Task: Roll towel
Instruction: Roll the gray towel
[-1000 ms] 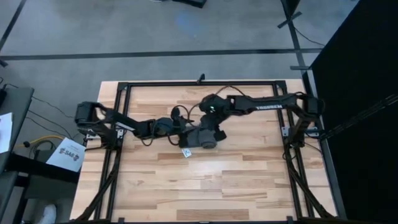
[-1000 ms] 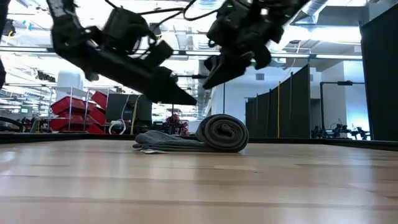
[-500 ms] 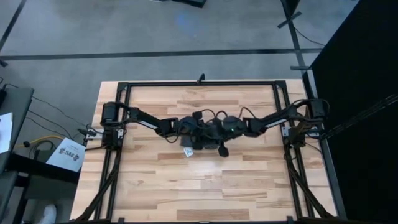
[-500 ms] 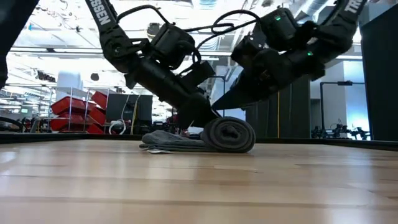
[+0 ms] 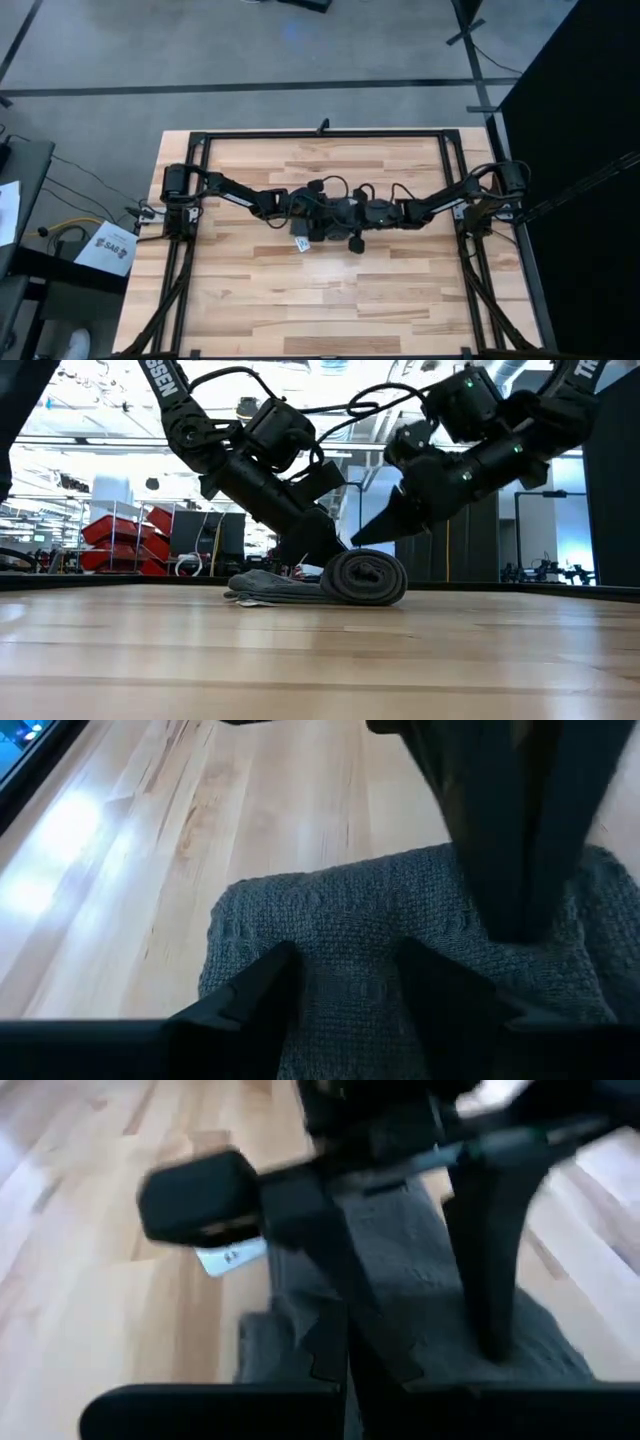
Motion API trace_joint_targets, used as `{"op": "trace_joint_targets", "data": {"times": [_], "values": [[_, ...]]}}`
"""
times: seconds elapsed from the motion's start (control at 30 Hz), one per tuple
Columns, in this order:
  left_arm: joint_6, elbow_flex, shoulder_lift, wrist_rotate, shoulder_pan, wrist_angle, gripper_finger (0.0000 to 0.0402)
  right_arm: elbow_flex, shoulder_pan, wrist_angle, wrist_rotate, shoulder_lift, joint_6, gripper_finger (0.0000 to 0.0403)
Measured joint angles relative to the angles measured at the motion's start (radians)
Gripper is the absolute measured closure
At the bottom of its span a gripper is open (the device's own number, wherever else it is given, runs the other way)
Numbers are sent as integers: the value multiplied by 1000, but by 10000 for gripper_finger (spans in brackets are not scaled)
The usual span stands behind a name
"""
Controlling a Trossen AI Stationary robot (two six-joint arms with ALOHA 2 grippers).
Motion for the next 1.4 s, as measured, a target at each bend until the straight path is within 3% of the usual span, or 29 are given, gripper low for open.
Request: {"op": "trace_joint_targets", "data": {"times": [0.27,0.43,0.63,0.8,0.93,1.07,1.4], "values": [[-14,0,1,12,10,-13,228,-65,59,8,-4,0,61,403],[-18,-2,2,18,11,-16,228,-65,110,-7,10,-27,13,403],[-3,-11,-92,-1,-8,-54,228,-66,192,-23,271,-267,-282,403],[34,-5,-248,0,-14,-43,228,-69,133,-227,265,-402,-236,400],[47,-6,-355,-1,-12,-102,228,-70,63,-353,156,-361,-121,363],[34,-5,-386,8,-13,-192,228,-71,34,-360,115,-269,-64,308],[6,-4,-187,109,-7,-195,228,-73,-20,-255,92,-95,-70,210]]}}
